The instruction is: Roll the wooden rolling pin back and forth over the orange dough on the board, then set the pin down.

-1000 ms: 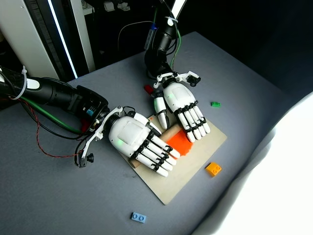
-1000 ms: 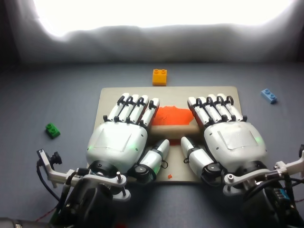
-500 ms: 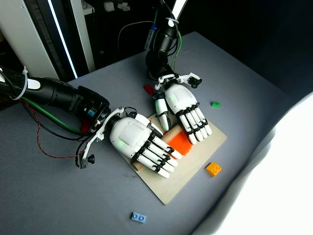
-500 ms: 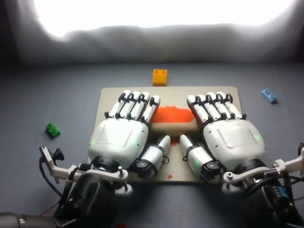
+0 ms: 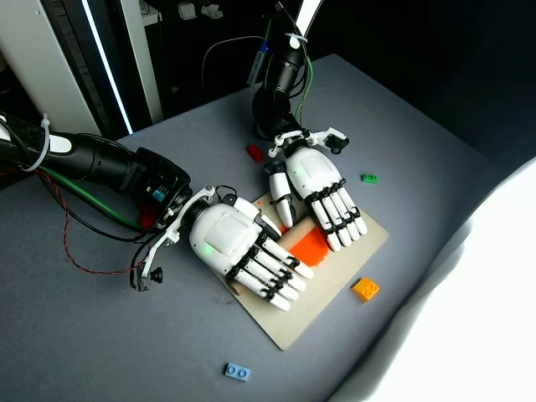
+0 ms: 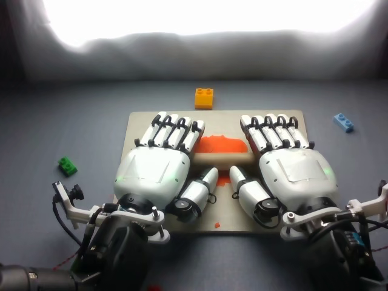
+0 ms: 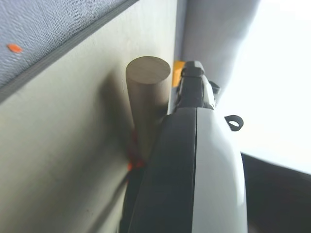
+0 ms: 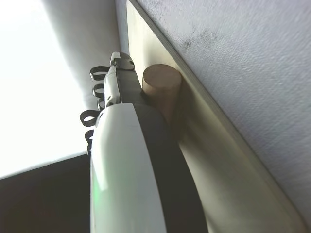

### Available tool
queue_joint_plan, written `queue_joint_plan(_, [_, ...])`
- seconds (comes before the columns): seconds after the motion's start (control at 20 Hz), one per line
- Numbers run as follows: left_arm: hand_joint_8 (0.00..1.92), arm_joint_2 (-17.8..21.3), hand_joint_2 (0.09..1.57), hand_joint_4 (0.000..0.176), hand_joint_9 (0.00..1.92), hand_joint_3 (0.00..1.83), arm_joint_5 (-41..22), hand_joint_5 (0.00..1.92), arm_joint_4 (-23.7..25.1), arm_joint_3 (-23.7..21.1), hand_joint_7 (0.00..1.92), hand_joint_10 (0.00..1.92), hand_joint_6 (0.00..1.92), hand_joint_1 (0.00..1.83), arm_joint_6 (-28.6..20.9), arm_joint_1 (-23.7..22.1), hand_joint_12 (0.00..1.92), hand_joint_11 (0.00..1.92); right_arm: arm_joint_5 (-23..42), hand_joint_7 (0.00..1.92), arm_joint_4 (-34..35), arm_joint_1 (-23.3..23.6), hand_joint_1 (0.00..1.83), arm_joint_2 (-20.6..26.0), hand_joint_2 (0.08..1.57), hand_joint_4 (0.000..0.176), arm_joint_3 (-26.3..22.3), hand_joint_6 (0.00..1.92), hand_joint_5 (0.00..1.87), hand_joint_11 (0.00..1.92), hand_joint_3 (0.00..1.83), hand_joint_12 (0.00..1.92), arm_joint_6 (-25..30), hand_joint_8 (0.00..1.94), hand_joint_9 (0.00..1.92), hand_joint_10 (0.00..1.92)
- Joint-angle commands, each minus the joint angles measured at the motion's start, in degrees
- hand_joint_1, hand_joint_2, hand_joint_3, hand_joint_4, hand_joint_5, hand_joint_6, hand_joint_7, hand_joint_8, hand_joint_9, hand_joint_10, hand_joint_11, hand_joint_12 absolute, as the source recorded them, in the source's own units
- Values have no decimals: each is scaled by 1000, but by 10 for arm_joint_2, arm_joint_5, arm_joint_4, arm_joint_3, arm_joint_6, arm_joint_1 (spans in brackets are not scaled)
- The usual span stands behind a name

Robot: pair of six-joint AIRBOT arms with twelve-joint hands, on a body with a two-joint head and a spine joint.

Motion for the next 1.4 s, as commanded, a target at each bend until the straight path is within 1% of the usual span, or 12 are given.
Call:
queue_joint_plan(0.0, [22, -1, 1571, 0, 48, 44, -47, 106, 25, 6, 93, 19, 25, 0, 1, -3, 7, 14, 51, 36, -37, 8, 0, 1, 1571, 0, 5, 6, 32, 0, 72, 0, 3, 5, 0, 0])
queue_joint_plan(0.25, [11, -7, 1569, 0, 34, 32, -41, 102, 25, 22, 83, 10, 18, 0, -5, -8, 0, 1, 47, 34, -29, 13, 0, -1, 1571, 0, 13, 9, 39, 0, 63, 0, 6, 5, 0, 0])
queue_joint_plan(0.8, [0, -12, 1571, 0, 7, 43, -35, 62, 20, 38, 38, 0, 0, 0, -6, -11, 0, 0, 42, 43, -23, 21, 0, -1, 1571, 0, 33, 5, 40, 0, 97, 0, 19, 3, 0, 0])
queue_joint_plan(1.15, [17, -20, 1571, 0, 27, 38, -29, 97, 18, 51, 78, 9, 16, 0, -9, -14, 0, 0, 37, 42, -17, 23, 0, -1, 1566, 0, 38, 3, 40, 0, 94, 0, 20, 1, 0, 0])
queue_joint_plan(1.25, [2, -20, 1571, 0, 17, 39, -26, 71, 17, 55, 48, 4, 4, 0, -9, -15, 0, 0, 36, 32, -15, 23, 0, -1, 1571, 0, 40, 3, 40, 0, 93, 0, 21, 0, 0, 0])
queue_joint_plan(1.35, [6, -21, 1571, 0, 22, 41, -23, 83, 17, 58, 58, 6, 8, 0, -9, -17, 0, 0, 32, 24, -13, 24, 0, -1, 1571, 0, 43, 2, 38, 0, 93, 0, 24, 0, 0, 0])
